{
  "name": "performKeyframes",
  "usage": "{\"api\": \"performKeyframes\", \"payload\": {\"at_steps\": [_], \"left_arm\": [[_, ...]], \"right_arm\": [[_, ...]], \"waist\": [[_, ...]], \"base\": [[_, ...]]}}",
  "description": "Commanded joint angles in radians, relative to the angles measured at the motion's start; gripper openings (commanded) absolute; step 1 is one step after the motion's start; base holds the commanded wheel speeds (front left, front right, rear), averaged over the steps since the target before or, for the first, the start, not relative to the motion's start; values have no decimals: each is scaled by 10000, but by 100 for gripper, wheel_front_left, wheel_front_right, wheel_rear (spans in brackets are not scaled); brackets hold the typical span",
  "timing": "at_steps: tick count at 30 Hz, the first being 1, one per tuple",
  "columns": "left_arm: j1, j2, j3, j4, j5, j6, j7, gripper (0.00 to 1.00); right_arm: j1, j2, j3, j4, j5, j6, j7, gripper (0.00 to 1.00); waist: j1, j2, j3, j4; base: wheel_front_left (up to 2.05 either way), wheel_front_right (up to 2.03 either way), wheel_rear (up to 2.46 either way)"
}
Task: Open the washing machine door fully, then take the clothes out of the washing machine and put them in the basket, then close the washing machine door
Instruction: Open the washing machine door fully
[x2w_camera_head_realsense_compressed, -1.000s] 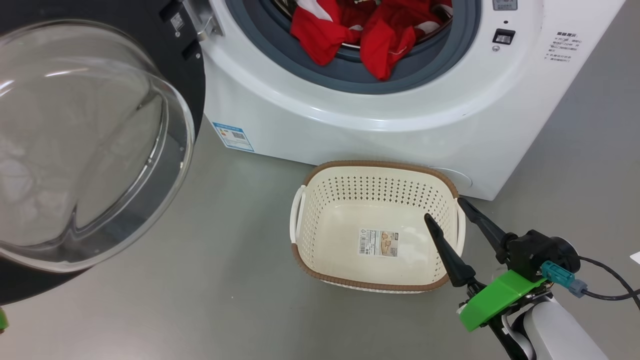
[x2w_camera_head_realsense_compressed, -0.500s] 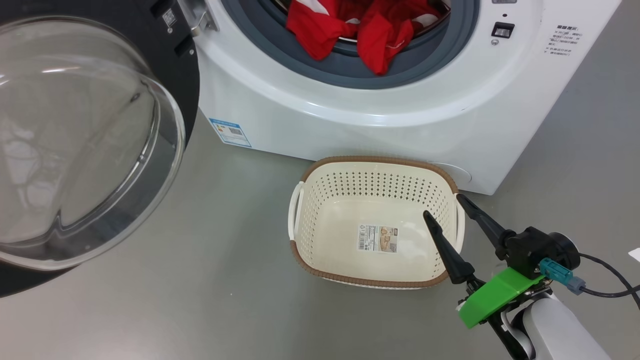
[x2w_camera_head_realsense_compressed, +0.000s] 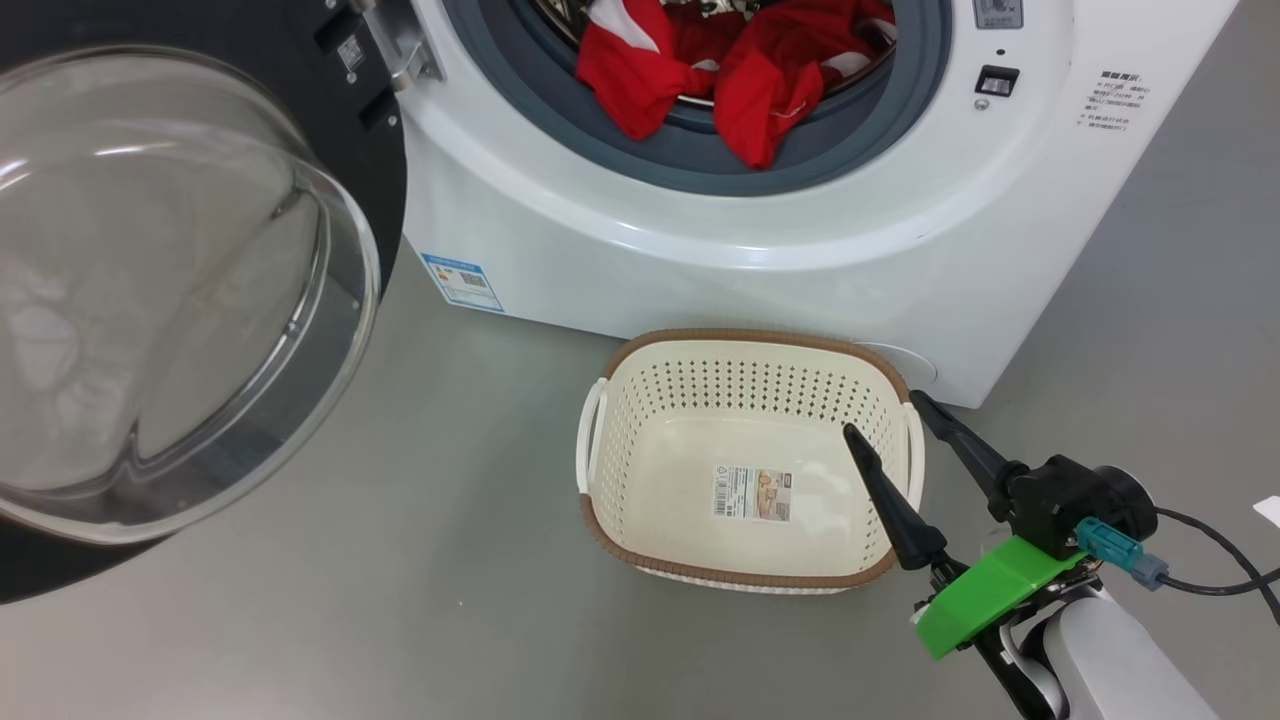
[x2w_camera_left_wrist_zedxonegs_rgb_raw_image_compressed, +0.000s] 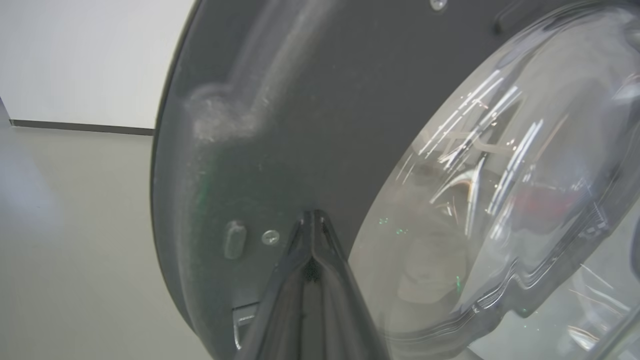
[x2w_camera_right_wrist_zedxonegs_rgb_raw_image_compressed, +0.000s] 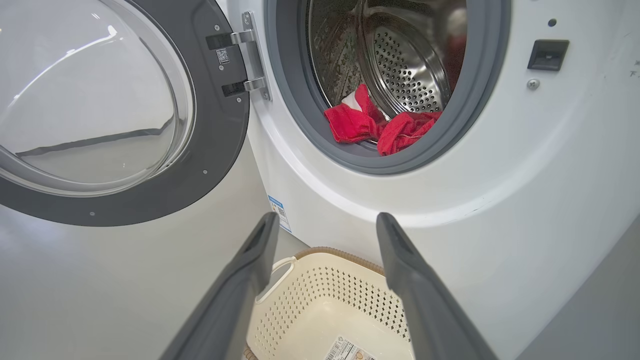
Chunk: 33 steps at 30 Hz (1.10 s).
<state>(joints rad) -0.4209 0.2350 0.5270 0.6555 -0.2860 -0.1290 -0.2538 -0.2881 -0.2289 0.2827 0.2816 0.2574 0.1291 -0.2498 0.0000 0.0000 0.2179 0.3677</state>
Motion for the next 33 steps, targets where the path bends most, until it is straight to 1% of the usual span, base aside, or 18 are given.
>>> {"api": "performKeyframes", "payload": {"at_steps": [1,6,12,13,16,17,18,24,28,33], "left_arm": [[75,603,137,-253,-43,-17,-80,0],[627,367,-182,-641,-71,-17,-80,0],[1333,-115,-346,-1409,-108,-17,-80,0],[1435,-191,-371,-1530,-118,-17,-80,13],[1746,-436,-453,-1920,-149,-17,-80,60],[1843,-532,-475,-2073,-177,-17,-80,83],[1949,-629,-512,-2241,-203,-17,-80,100],[2574,-1009,-805,-2987,-193,-17,-80,100],[2883,-1070,-1166,-3431,-163,-17,-80,100],[3255,-1101,-1605,-4211,-439,-17,-80,100]], "right_arm": [[-78,54,220,-195,48,16,-120,100],[50,114,175,-206,76,16,-120,100],[230,185,151,-231,118,16,-120,100],[256,189,144,-240,121,16,-120,100],[341,200,92,-269,131,16,-120,100],[365,199,73,-280,132,16,-120,100],[384,199,53,-289,133,16,-120,100],[451,228,-45,-323,129,16,-120,100],[477,253,-119,-344,134,16,-120,100],[531,303,-279,-403,113,16,-120,100]], "waist": [[0,0,-63,16],[0,0,-326,18],[0,0,-572,-8],[0,0,-606,-14],[0,0,-690,-43],[0,0,-706,-57],[0,0,-722,-76],[0,0,-815,-275],[0,0,-862,-468],[0,0,-856,-785]], "base": [[0,0,0],[0,0,0],[0,0,0],[0,0,0],[0,0,0],[0,0,0],[0,0,0],[0,0,0],[0,0,0],[0,0,0]]}}
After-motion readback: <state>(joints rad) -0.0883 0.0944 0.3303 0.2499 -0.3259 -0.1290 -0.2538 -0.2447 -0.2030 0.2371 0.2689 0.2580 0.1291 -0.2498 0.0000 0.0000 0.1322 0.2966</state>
